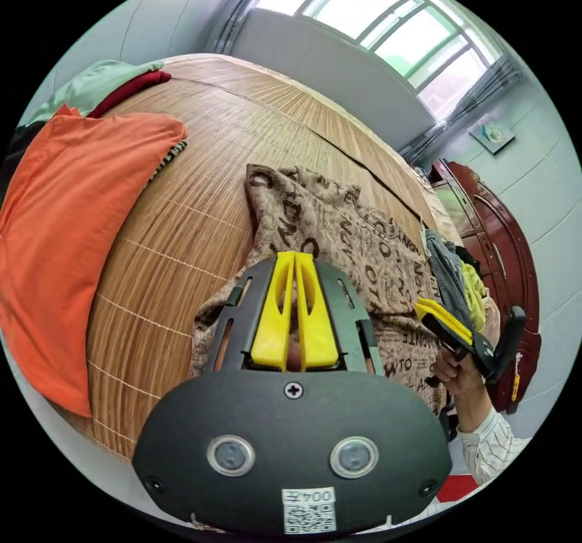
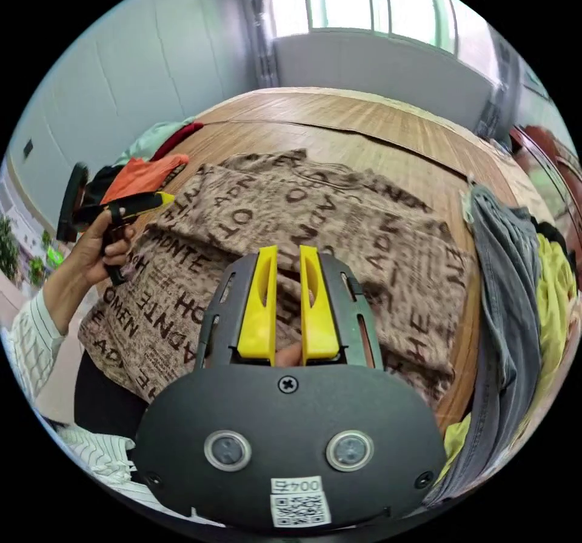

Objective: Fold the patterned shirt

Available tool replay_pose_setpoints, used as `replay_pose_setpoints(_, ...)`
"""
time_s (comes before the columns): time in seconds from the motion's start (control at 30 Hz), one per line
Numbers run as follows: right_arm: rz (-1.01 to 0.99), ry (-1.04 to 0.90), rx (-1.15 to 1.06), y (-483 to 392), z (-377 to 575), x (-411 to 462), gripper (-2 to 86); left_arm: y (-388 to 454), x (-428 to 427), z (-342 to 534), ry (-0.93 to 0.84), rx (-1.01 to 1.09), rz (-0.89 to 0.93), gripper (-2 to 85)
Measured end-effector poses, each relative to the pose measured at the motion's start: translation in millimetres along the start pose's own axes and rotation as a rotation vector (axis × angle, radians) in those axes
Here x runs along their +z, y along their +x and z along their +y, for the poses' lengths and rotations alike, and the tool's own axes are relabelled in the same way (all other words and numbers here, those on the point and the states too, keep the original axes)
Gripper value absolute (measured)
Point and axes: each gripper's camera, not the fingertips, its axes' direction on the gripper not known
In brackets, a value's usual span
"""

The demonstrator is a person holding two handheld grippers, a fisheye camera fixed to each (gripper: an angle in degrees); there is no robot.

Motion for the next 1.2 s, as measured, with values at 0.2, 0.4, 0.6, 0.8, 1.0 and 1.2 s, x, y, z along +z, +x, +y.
replay_pose_setpoints(0.2, 0.029, -0.047, 0.282, 83.6, 67.3, 8.4, 4.6, 90.6, 62.5, 0.5, -0.117, 0.242, -0.021, 0.1)
replay_pose_setpoints(0.4, -0.019, -0.020, 0.295, 107.1, 118.7, 13.3, 3.8, 84.3, 90.3, 10.7, -0.167, 0.236, -0.024, 0.1)
replay_pose_setpoints(0.6, -0.071, -0.032, 0.417, 152.4, 186.5, 21.3, 0.5, 100.6, 92.4, 13.8, -0.162, 0.282, -0.096, 0.1)
replay_pose_setpoints(0.8, -0.110, 0.043, 0.494, 169.5, 203.0, 17.2, 5.3, 95.4, 95.6, 13.5, -0.170, 0.234, -0.038, 0.1)
replay_pose_setpoints(1.0, -0.002, 0.040, 0.504, 174.8, 168.3, 45.7, 6.4, 110.8, 94.0, 18.0, -0.167, 0.266, -0.091, 0.1)
replay_pose_setpoints(1.2, 0.209, -0.128, 0.213, 147.9, 155.2, 109.1, 0.0, 113.3, 88.2, 20.2, -0.168, 0.261, -0.086, 0.1)
